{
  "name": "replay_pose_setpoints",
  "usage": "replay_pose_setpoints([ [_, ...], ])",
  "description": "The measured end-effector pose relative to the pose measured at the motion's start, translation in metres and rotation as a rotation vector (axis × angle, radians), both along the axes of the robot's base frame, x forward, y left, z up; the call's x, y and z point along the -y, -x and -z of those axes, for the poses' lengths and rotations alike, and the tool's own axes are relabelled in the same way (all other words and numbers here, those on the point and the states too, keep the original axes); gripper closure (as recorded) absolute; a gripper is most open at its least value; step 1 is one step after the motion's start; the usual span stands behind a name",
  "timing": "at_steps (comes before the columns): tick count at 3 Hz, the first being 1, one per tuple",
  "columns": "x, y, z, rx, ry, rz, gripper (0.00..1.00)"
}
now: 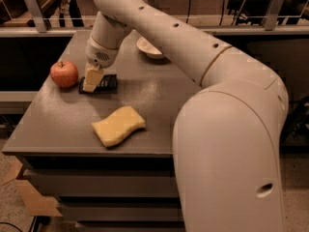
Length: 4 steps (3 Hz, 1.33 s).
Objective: Move rxbar blueberry near apple
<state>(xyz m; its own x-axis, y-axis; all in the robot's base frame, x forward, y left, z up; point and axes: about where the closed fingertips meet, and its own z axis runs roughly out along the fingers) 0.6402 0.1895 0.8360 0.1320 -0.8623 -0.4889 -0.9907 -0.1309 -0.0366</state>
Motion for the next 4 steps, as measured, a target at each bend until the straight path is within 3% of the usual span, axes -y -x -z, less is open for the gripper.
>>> replay_pose_setpoints([
  [2,0.000,0.000,0.002,0.005,-0.003,0.001,0.05],
  [4,0.042,0.004,-0.022,0.076,-0.037,0.102,0.00],
])
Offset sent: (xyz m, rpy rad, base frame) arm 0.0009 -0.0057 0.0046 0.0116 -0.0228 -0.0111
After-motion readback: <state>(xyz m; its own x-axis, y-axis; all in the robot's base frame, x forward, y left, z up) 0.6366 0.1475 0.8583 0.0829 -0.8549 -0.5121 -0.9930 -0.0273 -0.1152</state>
